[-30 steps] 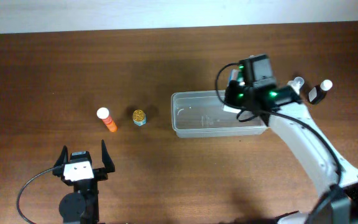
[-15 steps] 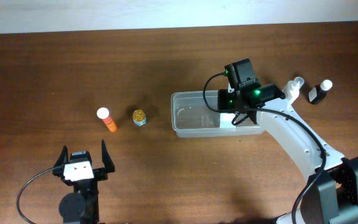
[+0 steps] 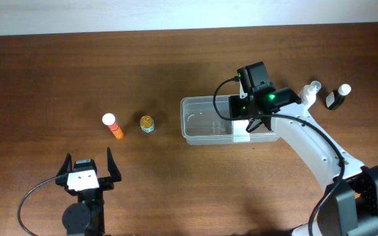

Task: Pack container
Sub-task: 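Lower the box into the container and open the right gripper, then move the right gripper to the white pump lotion bottle and grasp it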

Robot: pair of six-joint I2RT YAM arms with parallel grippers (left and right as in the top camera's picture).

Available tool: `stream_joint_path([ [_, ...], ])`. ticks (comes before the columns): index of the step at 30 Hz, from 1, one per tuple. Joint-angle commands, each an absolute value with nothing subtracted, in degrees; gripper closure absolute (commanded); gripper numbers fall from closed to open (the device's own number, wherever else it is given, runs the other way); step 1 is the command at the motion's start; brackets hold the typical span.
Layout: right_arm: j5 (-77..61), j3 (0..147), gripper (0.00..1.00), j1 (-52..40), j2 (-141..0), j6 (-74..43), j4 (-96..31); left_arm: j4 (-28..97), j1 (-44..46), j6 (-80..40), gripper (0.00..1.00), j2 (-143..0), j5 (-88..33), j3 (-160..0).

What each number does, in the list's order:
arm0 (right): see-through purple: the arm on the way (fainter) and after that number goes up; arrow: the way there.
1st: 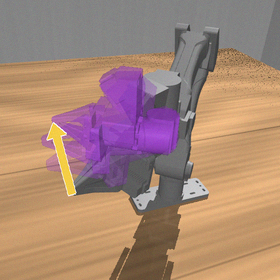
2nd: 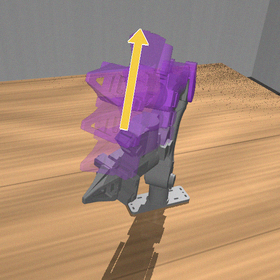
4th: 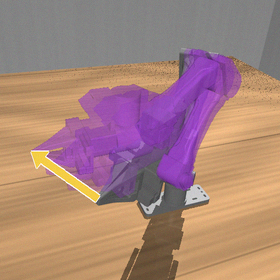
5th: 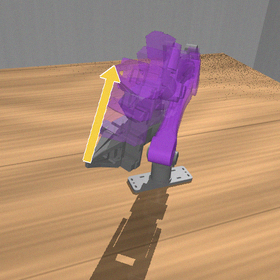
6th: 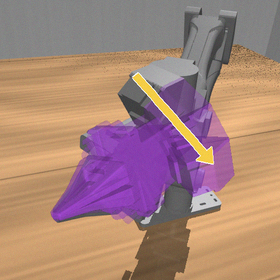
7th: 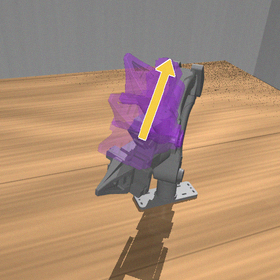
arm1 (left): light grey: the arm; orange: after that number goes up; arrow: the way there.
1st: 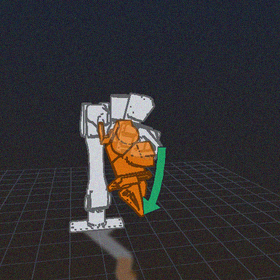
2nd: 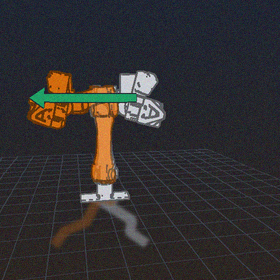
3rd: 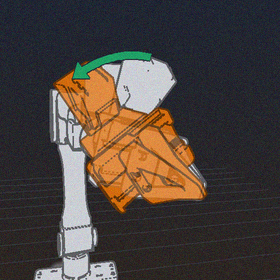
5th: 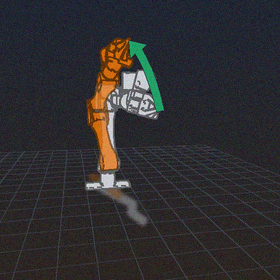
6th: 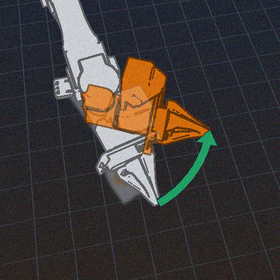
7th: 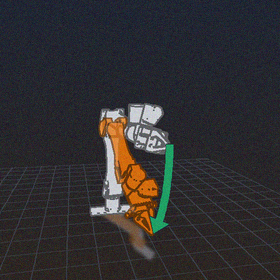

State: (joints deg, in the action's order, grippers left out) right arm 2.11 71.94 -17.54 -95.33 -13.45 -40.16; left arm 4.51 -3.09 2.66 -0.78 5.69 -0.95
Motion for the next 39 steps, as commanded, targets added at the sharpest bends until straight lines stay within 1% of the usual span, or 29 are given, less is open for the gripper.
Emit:
stream_joint_path([
  [1, 3.31, 77.47, 0.19, -14.68, -92.62, -14.44, -42.13, 4.36, -3.49, 3.55, 0.01, -0.3, 4.71, -0.54],
  [2, 4.23, 78.72, 0.09, -13.26, -92.16, -14.41, -43.29, 4.36, -3.49, 3.53, 0.01, -0.3, 4.73, -0.54],
  [3, 5.65, 79.79, 0.02, -11.53, -91.79, -14.41, -44.14, 4.36, -3.49, 3.53, 0.01, -0.3, 4.73, -0.54],
  [4, 6.68, 80.18, 0.01, -10.52, -91.66, -14.41, -44.4, 4.36, -3.49, 3.53, 0.01, -0.3, 4.73, -0.54],
  [8, 9.5, 80.6, 0.02, -1.69, -91.9, -14.37, -43.97, 4.36, -3.49, 3.55, 0.01, -0.3, 4.73, -0.54],
  [10, 7.7, 80.58, 0.02, 2.07, -92.33, -13.52, -44.18, 4.36, -3.49, 3.53, 0.01, -0.3, 4.73, -0.54],
  [13, 4.64, 80.58, 0.02, 5.45, -92.4, -8.75, -43.72, 4.36, -3.49, 3.53, 0.01, -0.3, 4.71, -0.54],
  [15, 4.69, 80.58, 0.02, 6.55, -92.4, -5.19, -43.72, 4.36, -3.49, 3.53, 0.01, -0.3, 4.73, -0.54],
  [16, 4.73, 80.58, 0.02, 7.51, -92.64, 0.12, -43.7, 4.36, -3.49, 3.55, 0.01, -0.3, 4.73, -0.54],
  [19, 4.49, 80.58, 0.02, 8.73, -93.06, 4.82, -43.18, 4.36, -3.49, 3.53, 0.01, -0.3, 4.73, -0.54],
  [21, 0.51, 80.58, 0.02, 10.09, -93.78, 9.76, -43.05, 4.36, -3.49, 3.53, 0.01, -0.3, 4.73, -0.54],
  [24, -4.12, 80.58, 0.02, 11.4, -94.8, 13.8, -43.51, 4.36, -3.49, 3.53, 0.01, -0.3, 4.73, -0.54],
  [39, -5.67, 80.58, 0.01, 13.63, -102.02, 16.08, -39.59, 4.36, -3.49, 3.55, 0.01, -0.3, 4.73, -0.54],
])
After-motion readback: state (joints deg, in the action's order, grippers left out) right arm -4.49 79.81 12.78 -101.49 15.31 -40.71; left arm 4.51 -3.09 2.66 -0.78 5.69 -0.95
